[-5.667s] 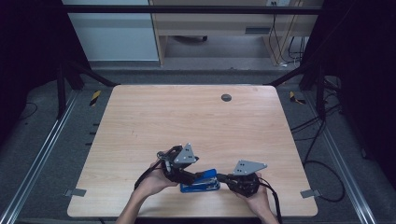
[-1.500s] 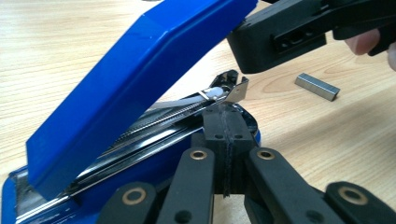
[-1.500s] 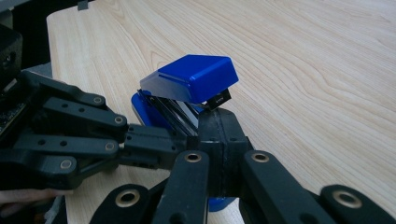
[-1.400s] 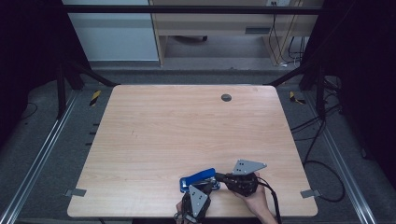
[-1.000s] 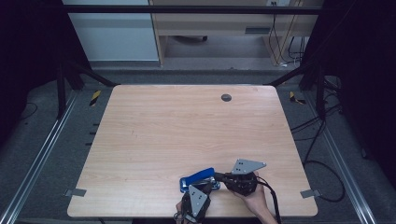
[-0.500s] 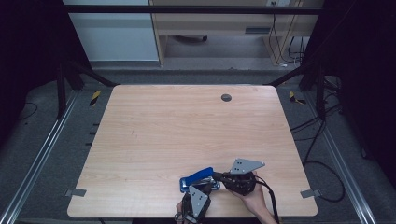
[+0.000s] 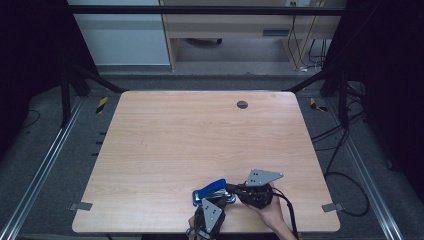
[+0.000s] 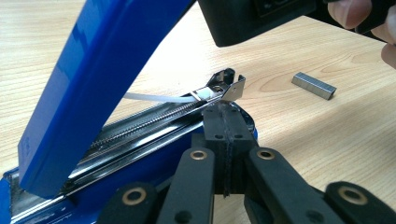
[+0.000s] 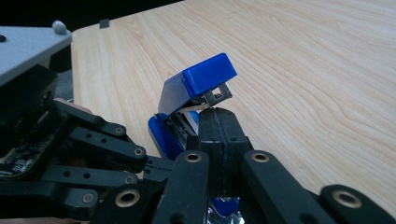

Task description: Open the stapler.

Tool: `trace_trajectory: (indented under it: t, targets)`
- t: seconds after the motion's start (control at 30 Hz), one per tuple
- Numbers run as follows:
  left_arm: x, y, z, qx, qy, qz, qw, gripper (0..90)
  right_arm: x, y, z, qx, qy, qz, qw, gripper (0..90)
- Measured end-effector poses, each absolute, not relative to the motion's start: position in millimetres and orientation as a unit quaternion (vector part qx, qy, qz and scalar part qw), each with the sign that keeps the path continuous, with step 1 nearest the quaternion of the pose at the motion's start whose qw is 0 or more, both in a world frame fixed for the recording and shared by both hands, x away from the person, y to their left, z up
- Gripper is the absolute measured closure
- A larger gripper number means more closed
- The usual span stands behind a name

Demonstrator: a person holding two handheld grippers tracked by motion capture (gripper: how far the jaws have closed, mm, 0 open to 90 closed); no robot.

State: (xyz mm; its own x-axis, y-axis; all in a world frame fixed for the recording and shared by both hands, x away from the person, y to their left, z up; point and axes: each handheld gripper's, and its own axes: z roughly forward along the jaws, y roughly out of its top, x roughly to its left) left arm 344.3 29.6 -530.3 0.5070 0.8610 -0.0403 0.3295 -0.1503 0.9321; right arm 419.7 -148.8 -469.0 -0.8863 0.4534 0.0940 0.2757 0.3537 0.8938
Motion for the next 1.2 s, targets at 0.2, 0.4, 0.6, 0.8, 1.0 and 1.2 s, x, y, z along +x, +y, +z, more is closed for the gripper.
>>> trace_trajectory:
  t: [0.2, 0.4, 0.6, 0.8, 1.0, 1.2]
  targets:
    - [344.2, 29.6, -530.4, 0.71, 0.419, 0.267, 0.499, 89.6, 419.5, -147.0, -467.2, 0.219, 0.816, 0.529, 0.079, 90.0]
    - [344.0, 29.4, -530.5, 0.71, 0.419, 0.267, 0.499, 89.6, 420.1, -142.9, -463.9, 0.213, 0.814, 0.535, 0.077, 90.0]
    - [344.0, 29.4, -530.6, 0.71, 0.419, 0.268, 0.499, 89.6, 420.3, -139.9, -462.0, 0.213, 0.812, 0.537, 0.075, 90.0]
    - [344.0, 29.4, -530.5, 0.71, 0.419, 0.268, 0.499, 89.6, 420.0, -137.3, -460.5, 0.214, 0.811, 0.539, 0.076, 90.0]
    - [344.1, 29.6, -530.4, 0.71, 0.419, 0.267, 0.499, 89.6, 419.2, -132.3, -458.0, 0.214, 0.811, 0.54, 0.078, 90.0]
    - [343.9, 29.6, -530.5, 0.71, 0.418, 0.267, 0.499, 89.6, 420.1, -127.4, -457.1, 0.217, 0.811, 0.538, 0.078, 90.0]
